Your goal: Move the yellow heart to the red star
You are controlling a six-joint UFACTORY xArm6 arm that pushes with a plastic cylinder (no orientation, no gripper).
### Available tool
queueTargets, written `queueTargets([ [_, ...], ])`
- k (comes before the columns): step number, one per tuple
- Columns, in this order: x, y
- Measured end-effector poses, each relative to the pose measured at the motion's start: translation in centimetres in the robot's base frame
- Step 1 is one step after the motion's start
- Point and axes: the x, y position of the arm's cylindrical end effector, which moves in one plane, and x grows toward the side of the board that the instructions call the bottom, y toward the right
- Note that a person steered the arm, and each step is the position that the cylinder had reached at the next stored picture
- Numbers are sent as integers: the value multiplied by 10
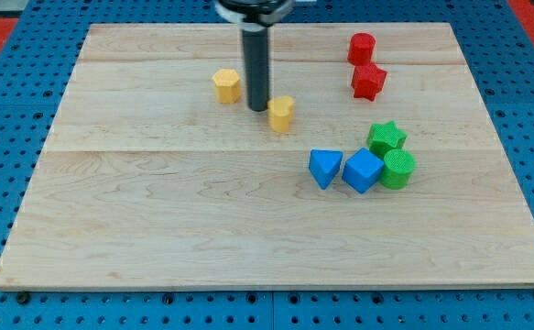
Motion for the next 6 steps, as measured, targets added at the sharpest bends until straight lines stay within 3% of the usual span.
queueTargets([
  [1,8,-17],
  [2,44,-25],
  [5,-20,84],
  [6,-18,85],
])
